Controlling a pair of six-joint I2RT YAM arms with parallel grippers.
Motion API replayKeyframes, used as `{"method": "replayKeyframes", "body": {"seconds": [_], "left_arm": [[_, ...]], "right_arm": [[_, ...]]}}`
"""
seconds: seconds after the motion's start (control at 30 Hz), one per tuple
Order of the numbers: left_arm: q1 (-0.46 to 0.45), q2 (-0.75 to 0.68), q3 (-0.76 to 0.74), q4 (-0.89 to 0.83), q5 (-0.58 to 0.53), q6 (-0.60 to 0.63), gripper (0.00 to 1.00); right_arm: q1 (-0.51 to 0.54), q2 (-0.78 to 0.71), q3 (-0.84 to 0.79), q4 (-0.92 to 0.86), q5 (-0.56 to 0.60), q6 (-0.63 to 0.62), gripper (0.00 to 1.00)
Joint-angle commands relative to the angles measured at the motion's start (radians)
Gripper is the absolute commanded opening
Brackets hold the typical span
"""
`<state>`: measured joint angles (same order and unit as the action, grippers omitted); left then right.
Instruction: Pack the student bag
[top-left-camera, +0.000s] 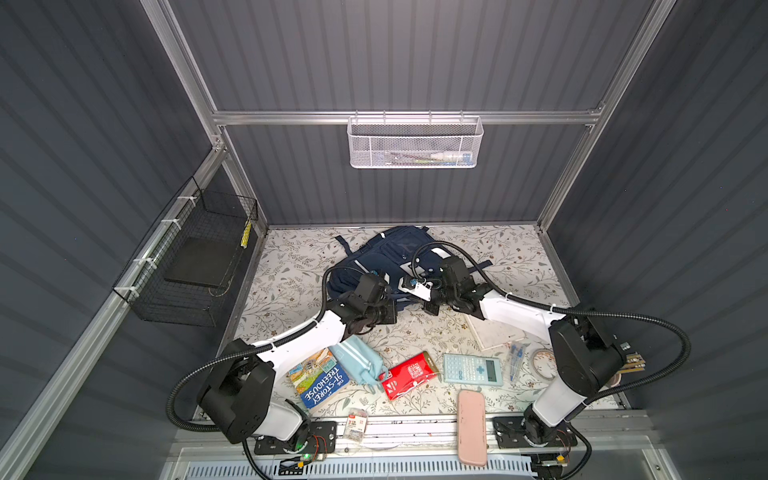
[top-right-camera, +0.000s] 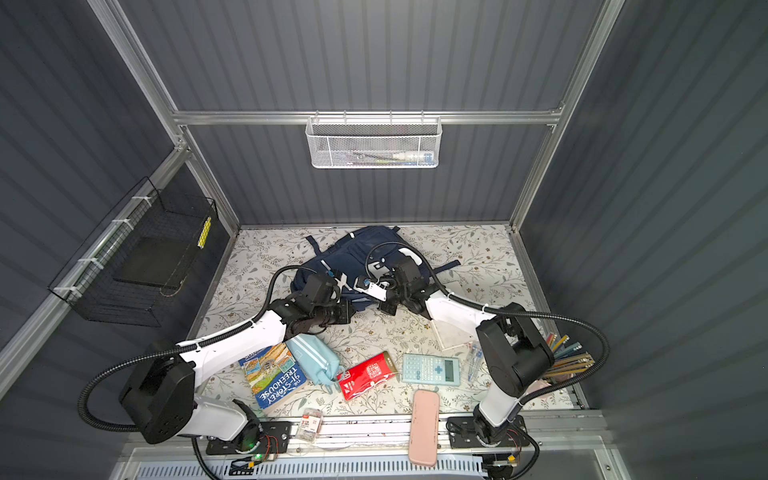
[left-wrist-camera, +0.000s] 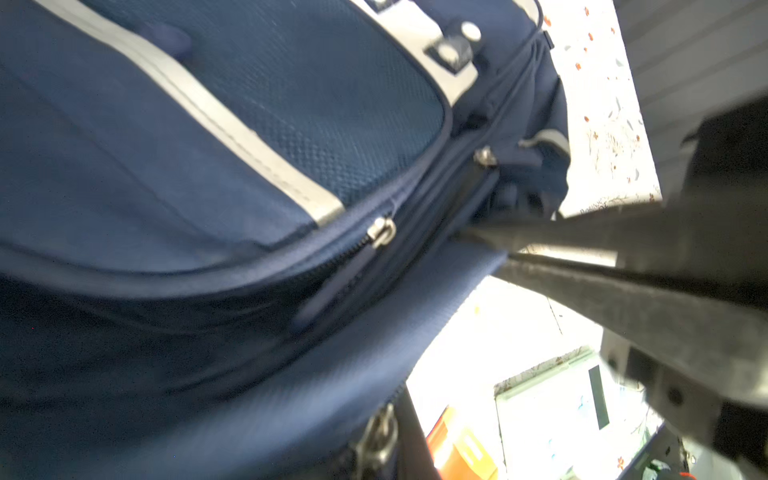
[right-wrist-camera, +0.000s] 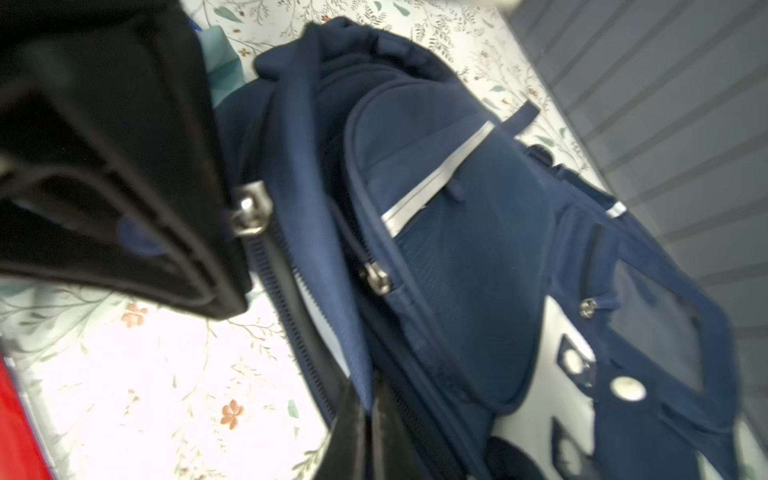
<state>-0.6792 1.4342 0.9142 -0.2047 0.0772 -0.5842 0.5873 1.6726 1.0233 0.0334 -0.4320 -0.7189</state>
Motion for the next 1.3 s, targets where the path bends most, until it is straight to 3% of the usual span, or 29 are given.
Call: {"method": "replayKeyframes", "body": {"seconds": [0.0,0.13,0.3,0.43,0.53,0.6,0.7,0.8,0.93,1.1,1.27], "left_arm": [[0.057,-0.063,0.001,-0.038,0.010,0.021,0.00],[0.143,-0.088,-0.005,-0.101,-0.015,0.073,0.00],[0.313,-0.071,0.012,-0.163,0.018,0.117,0.00],[0.370,-0.061,0.008,-0.177,-0.005,0.141,0.00],[0.371,-0.080,-0.017,-0.136,0.059,0.129,0.00],[0.358,-0.107,-0.035,-0.114,0.122,0.098,0.00],[0.252,-0.146,-0.022,-0.137,0.088,0.078,0.00],[0.134,-0.150,-0.008,-0.103,0.102,0.005,0.00],[0.034,-0.115,0.024,-0.065,0.085,-0.042,0.00],[-0.054,-0.036,0.061,0.005,0.100,-0.079,0.00],[-0.062,0.007,0.091,0.050,0.139,-0.094,0.00]], "right_arm": [[-0.030,-0.010,-0.004,-0.055,0.037,-0.042,0.00],[-0.064,-0.027,-0.034,-0.047,0.058,-0.053,0.00],[-0.092,-0.037,-0.051,-0.044,0.135,-0.085,0.00],[-0.118,-0.038,-0.068,-0.011,0.147,-0.080,0.00],[-0.123,-0.016,-0.063,0.041,0.184,-0.060,0.00],[-0.125,0.018,-0.041,0.077,0.205,-0.050,0.00],[-0.132,0.069,0.012,0.094,0.226,-0.013,0.02],[-0.140,0.040,-0.007,0.121,0.147,0.042,0.24],[-0.103,-0.116,-0.125,0.147,0.053,0.065,0.50],[-0.002,-0.252,-0.199,0.029,0.038,0.053,0.55],[0.029,-0.199,-0.226,0.074,0.037,0.107,0.56]]}}
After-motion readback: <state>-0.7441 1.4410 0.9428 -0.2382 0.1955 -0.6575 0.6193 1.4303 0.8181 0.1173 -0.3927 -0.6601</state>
